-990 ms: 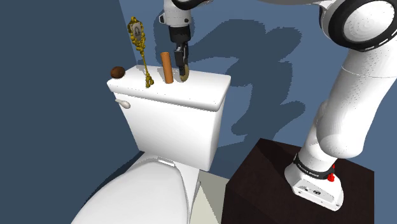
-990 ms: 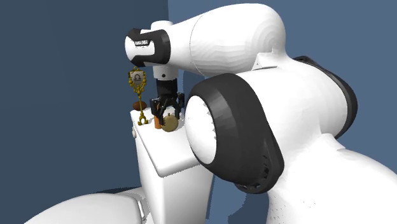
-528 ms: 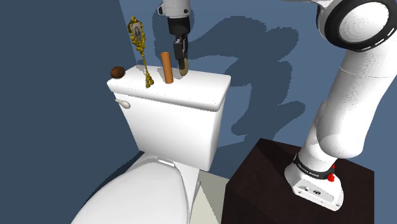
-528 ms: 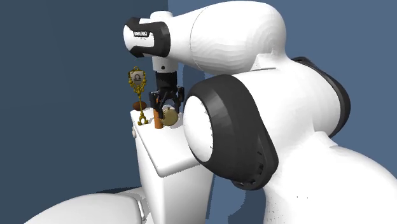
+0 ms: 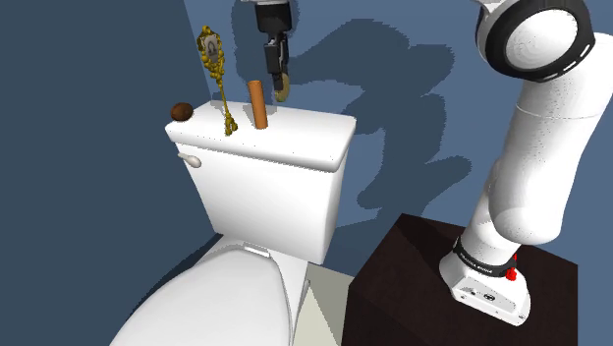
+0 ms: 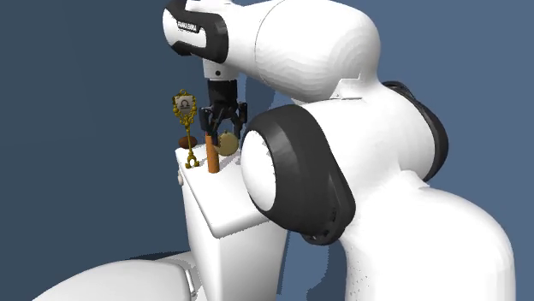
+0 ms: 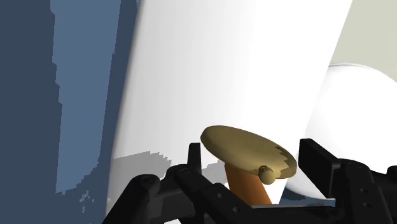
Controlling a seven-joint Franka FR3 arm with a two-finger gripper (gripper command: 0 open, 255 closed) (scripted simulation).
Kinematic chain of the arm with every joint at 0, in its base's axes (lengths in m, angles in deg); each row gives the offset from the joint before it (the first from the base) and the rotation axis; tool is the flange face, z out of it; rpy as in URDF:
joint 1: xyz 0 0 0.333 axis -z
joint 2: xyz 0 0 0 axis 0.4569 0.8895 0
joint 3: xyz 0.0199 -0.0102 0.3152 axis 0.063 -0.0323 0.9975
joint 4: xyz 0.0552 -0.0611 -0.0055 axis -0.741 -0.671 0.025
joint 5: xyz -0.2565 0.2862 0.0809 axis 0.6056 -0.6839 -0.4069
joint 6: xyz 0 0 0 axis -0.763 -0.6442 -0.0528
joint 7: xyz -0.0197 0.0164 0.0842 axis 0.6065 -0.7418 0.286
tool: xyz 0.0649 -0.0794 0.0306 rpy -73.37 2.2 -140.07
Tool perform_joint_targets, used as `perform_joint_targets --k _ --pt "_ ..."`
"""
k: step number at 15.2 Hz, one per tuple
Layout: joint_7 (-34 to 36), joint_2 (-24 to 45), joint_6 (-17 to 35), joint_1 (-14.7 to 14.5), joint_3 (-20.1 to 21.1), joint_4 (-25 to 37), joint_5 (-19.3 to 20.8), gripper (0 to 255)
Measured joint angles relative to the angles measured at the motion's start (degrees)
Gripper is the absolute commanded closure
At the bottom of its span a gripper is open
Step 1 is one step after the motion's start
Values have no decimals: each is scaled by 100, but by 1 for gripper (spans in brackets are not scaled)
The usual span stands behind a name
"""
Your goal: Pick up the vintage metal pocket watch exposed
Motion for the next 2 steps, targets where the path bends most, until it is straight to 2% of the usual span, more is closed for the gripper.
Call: perform_joint_targets --k 2 --pt "1 74 -159 -5 1 232 10 255"
